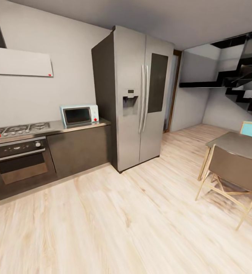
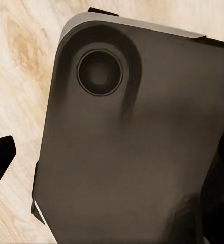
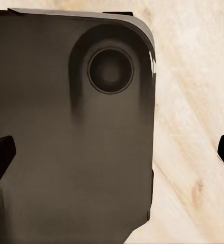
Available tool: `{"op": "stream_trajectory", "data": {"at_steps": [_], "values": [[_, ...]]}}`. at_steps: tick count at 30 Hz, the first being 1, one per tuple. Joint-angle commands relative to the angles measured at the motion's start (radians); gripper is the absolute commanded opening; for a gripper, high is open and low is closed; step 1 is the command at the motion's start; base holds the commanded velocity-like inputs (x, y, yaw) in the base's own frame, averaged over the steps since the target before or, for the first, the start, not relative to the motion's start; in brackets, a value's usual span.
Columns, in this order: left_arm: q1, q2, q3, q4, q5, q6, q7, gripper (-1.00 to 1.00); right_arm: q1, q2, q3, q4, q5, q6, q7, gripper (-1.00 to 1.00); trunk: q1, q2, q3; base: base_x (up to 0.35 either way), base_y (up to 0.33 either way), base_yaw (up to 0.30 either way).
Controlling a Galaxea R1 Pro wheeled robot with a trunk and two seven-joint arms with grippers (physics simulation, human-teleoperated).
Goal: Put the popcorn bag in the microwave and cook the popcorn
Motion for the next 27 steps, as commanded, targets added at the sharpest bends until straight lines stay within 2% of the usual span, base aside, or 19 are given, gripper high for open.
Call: {"op": "stream_trajectory", "data": {"at_steps": [1,27], "values": [[0.001,0.0,0.002,-0.002,0.005,-0.001,0.001,1.0,0.0,0.0,0.0,0.0,-0.001,-0.004,-0.002,1.0,0.001,0.0,-0.001,0.324,0.0,0.0],[0.001,0.0,0.001,-0.002,0.005,0.0,0.001,1.0,0.0,-0.002,0.005,0.002,0.008,-0.017,0.0,1.0,0.001,0.0,-0.001,0.324,0.0,0.0]]}}
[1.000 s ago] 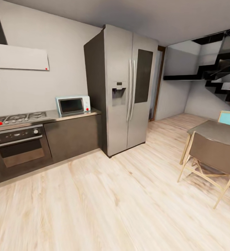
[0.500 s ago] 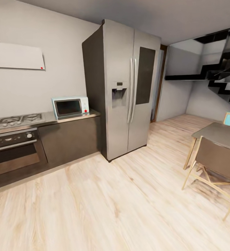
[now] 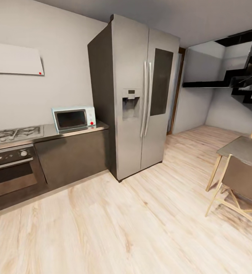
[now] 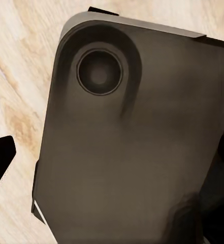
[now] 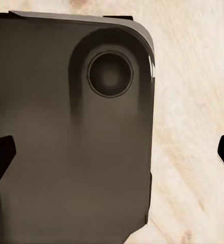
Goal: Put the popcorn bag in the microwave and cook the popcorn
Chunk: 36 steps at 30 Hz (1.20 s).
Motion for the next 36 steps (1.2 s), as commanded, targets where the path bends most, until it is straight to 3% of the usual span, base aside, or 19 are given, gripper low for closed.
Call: {"op": "stream_trajectory", "data": {"at_steps": [1,11,25,36], "values": [[0.001,0.0,0.001,-0.002,0.005,-0.001,0.001,1.0,0.0,0.0,0.001,0.0,0.0,-0.003,-0.001,1.0,0.001,0.0,-0.001,0.324,0.0,0.0],[0.001,0.0,0.002,-0.002,0.005,-0.001,0.001,1.0,0.0,0.002,0.001,0.0,-0.002,-0.001,-0.002,1.0,0.001,0.0,-0.001,0.324,0.0,0.012],[0.001,0.0,0.002,-0.002,0.005,-0.001,0.001,1.0,0.0,0.001,0.001,0.0,-0.002,-0.003,-0.003,1.0,0.001,0.0,-0.001,0.324,0.0,0.238],[0.001,0.0,0.003,-0.002,0.005,-0.002,0.001,1.0,0.0,0.0,0.001,0.0,-0.001,-0.004,-0.001,1.0,0.001,0.0,-0.001,0.324,0.0,0.013]]}}
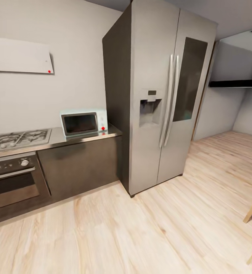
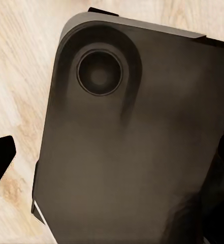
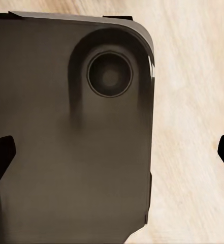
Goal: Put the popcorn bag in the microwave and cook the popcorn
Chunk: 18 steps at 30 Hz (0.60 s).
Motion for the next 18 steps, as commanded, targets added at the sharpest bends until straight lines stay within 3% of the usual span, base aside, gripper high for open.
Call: {"op": "stream_trajectory", "data": {"at_steps": [1,18], "values": [[0.001,0.0,0.002,-0.002,0.005,-0.001,0.001,1.0,0.0,0.0,0.001,0.0,0.0,-0.004,-0.001,1.0,0.001,0.0,-0.001,0.324,0.0,0.0],[0.001,0.0,0.001,-0.002,0.005,-0.001,0.001,1.0,0.0,0.0,0.001,0.0,-0.001,-0.007,0.0,1.0,0.001,0.0,-0.001,0.324,0.0,0.0]]}}
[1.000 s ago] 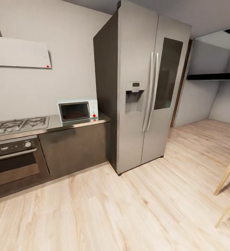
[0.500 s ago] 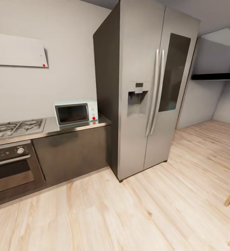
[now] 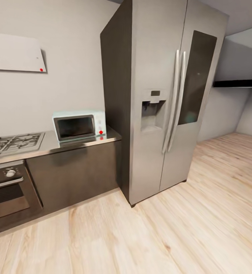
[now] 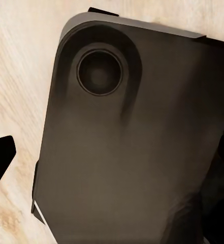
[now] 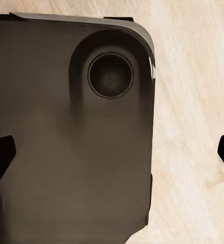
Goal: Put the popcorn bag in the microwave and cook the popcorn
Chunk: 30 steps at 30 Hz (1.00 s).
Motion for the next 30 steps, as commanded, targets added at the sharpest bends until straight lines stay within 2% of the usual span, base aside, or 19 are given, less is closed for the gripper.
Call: {"op": "stream_trajectory", "data": {"at_steps": [1,30], "values": [[0.001,0.0,0.002,-0.002,0.005,-0.001,0.001,1.0,0.0,0.0,0.001,0.0,0.0,-0.003,-0.001,1.0,0.001,0.0,-0.001,0.324,0.0,0.0],[0.001,0.0,0.002,-0.002,0.004,-0.003,0.001,1.0,0.0,0.0,0.001,0.0,0.0,-0.001,-0.003,1.0,0.001,0.0,-0.001,0.324,0.0,0.0]]}}
